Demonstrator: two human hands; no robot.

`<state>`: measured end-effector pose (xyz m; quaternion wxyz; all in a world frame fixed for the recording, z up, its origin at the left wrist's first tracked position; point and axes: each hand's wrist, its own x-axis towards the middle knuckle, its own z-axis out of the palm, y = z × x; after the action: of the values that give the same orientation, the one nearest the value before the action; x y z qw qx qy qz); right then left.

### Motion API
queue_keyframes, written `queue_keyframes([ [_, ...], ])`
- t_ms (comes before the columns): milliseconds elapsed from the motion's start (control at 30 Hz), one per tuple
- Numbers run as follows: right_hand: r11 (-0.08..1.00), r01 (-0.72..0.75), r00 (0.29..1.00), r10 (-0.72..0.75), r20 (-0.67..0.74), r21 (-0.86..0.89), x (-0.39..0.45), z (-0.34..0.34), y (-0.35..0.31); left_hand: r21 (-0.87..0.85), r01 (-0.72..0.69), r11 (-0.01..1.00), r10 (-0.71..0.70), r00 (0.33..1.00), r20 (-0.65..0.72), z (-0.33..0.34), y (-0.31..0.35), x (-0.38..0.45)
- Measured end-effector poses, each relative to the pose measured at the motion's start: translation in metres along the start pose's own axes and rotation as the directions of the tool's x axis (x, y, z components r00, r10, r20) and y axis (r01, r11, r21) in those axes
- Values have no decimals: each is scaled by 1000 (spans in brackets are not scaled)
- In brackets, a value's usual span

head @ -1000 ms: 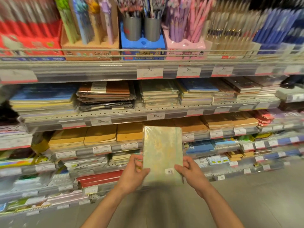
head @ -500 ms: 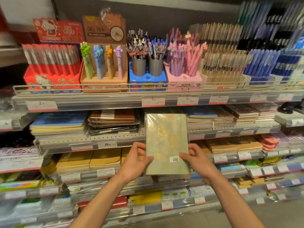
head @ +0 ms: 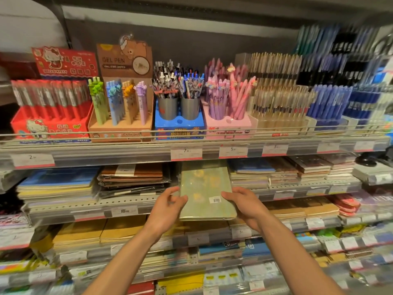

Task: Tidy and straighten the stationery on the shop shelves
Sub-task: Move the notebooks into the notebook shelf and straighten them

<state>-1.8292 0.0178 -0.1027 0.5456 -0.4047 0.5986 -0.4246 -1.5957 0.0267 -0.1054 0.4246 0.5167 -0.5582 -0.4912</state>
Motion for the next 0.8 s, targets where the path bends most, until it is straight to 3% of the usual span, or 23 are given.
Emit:
queue_keyframes([
  [200,992,-29,1000,30,-8,121,11,2,-10,-240,127,962,-96,986,135,6,2,-7],
  [300,984,9,1000,-5,-25,178,9,1,-18,-412,135,901,-99,989,108,10,7,-2],
  [400,974,20,998,-33,58,224,1,-9,-23,-492,119,862,-92,993,80,12,11,2],
  [600,984,-38,986,8,167,172,-7,-26,-13,-514,77,855,-85,996,9,20,9,5],
  [700,980,-10,994,-12,112,201,2,-21,-14,-458,40,888,-69,997,-46,25,11,14],
  [800,971,22,999,-30,30,238,9,-10,-17,-288,3,958,-30,995,-90,27,14,26],
])
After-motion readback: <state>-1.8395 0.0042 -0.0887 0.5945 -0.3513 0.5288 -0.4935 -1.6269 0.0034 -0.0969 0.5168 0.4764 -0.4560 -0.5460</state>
